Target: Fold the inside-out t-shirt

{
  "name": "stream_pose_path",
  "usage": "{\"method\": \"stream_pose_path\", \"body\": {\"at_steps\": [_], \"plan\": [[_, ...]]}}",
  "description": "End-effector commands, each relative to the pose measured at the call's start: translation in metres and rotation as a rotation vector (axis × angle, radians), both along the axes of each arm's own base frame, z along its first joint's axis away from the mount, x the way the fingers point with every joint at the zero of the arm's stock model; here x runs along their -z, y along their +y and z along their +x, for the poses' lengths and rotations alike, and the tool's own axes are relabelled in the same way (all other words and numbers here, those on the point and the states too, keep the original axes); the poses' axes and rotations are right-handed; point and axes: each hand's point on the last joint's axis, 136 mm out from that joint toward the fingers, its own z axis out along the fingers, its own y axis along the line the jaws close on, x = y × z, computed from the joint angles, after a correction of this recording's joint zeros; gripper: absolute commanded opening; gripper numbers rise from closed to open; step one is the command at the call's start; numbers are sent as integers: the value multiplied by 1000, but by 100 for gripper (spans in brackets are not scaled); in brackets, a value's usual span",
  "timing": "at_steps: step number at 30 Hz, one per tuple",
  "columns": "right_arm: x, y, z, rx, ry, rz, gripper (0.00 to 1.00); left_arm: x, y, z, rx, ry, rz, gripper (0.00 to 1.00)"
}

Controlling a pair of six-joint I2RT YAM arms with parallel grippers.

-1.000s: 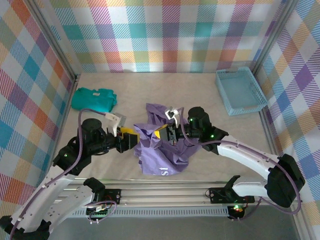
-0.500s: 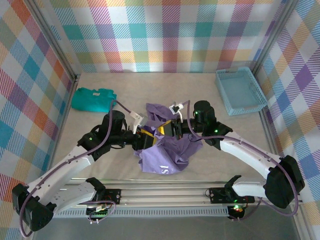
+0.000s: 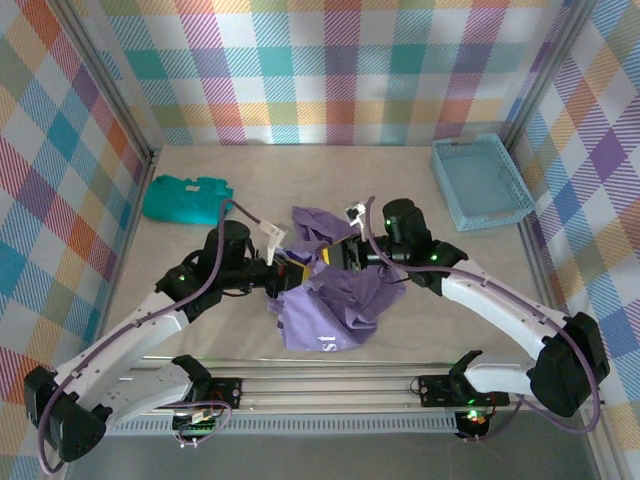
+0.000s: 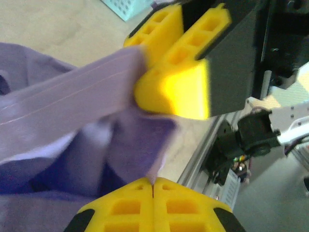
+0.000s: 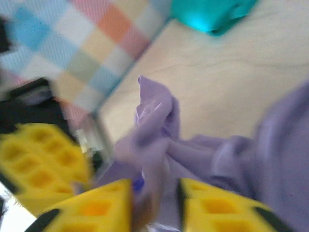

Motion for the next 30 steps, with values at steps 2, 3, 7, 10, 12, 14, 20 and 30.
{"method": "stream_pose_path", "body": {"at_steps": [2,3,7,10,12,14,20,30], "plan": [[-5,-30,-4,101,-133,-46,44,-43,6,22,-195,-9,-139,0],[-10,-25,-15,49,-167,7,47,-45,8,26,-230,14,-158,0],[-6,-1,-41,-108,-225,69,56,-50,4,27,-262,28,-197,0],[-3,18,-46,-167,-259,101,62,-55,-1,23,-249,31,-213,0],[-3,29,-44,-177,-264,128,63,-59,-4,20,-236,29,-231,0],[-1,37,-39,-173,-264,137,62,-64,-7,16,-218,24,-249,0],[6,24,-25,-102,-377,43,7,-75,-16,-14,-40,-17,-274,6],[14,-2,-40,-266,-823,-142,0,-79,6,-30,-29,-136,-228,23]]}}
